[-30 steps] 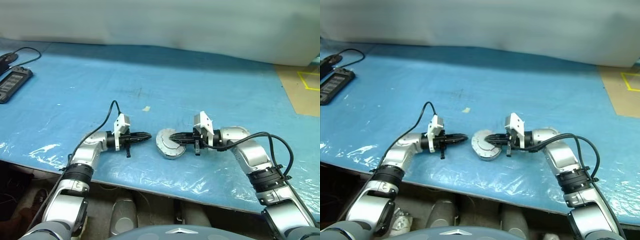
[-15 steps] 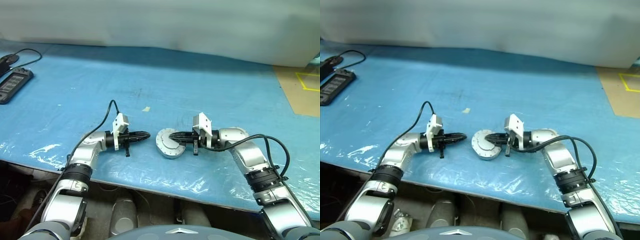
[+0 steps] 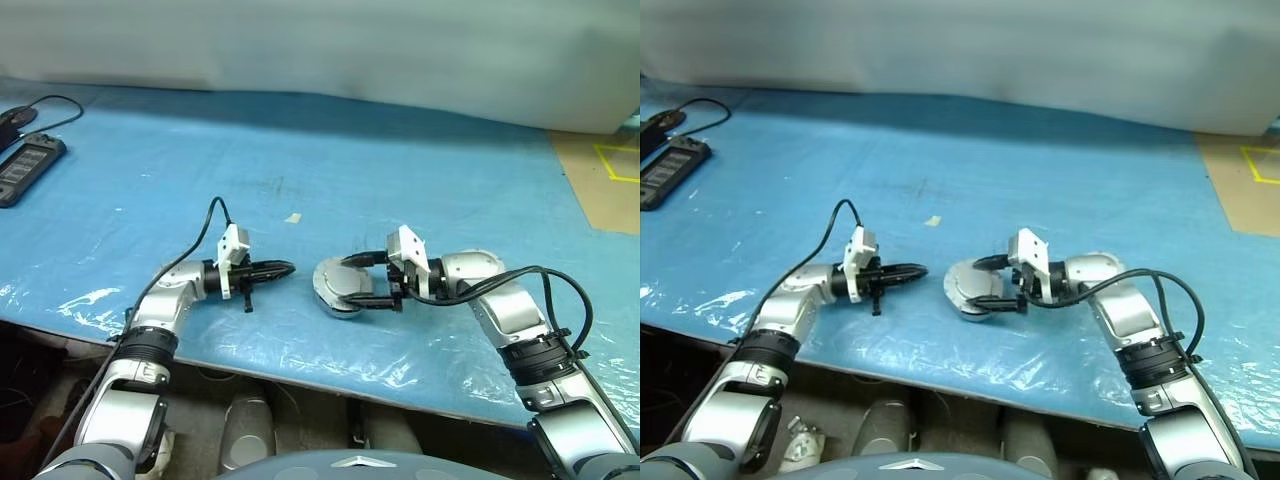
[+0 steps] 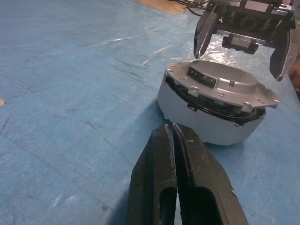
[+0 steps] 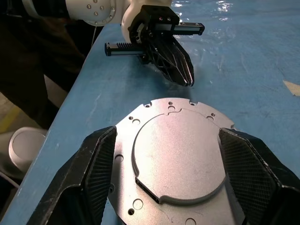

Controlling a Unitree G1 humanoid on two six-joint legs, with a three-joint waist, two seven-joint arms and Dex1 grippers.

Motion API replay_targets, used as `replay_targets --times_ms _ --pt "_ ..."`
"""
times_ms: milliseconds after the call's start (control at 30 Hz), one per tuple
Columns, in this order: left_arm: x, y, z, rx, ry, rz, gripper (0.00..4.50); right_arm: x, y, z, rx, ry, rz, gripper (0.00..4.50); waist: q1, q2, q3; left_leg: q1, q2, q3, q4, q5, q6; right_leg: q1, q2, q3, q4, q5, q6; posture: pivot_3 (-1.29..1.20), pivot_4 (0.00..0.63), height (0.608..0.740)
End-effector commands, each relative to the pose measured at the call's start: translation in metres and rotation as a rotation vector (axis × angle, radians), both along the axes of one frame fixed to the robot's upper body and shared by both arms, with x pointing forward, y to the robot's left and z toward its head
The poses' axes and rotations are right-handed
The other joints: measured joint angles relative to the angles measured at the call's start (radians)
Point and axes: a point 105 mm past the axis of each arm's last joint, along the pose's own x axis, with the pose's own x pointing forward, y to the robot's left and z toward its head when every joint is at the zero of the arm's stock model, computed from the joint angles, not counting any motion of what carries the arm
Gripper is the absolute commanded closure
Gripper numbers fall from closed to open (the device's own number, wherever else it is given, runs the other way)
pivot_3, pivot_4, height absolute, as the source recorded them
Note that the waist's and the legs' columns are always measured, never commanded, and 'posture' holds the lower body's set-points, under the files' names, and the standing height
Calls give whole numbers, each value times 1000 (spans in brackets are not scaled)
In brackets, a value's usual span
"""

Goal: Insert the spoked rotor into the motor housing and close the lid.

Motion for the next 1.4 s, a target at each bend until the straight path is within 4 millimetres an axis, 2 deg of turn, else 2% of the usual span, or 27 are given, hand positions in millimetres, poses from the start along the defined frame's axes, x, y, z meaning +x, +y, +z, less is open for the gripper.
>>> replay_targets --times_ms 33,467,533,600,1000,1400 --pt "-1 -2 9 -22 -46 -8 4392 3 6 2 2 -46 17 1025 -1 0 0 0 0 0 0 0 0 0 0 0 0 0 0 0 150 740" --pt "-4 -6 5 -13 -31 -15 4392 12 1 -13 -26 -58 -33 1025 -1 0 0 0 0 0 0 0 0 0 0 0 1 0 0 0 150 740" --pt "-4 -7 5 -12 -33 -16 4392 13 0 -14 -35 -70 -38 1402 -1 0 0 0 0 0 0 0 0 0 0 0 1 0 0 0 150 740" --pt "-4 -7 6 -11 -35 -14 4392 14 -1 -14 -42 -83 -38 1542 -1 0 0 1 0 0 0 0 0 0 0 0 1 0 0 0 150 740" --pt "-4 -8 5 -10 -28 -17 4392 11 0 -3 4 -52 -24 1542 -1 0 0 1 0 0 0 0 0 1 0 0 1 0 0 0 150 740" --pt "-5 -9 0 -12 -18 -15 4392 13 -1 -2 -7 -28 -15 1542 -1 0 0 0 0 0 0 0 0 0 0 0 0 0 0 0 150 740"
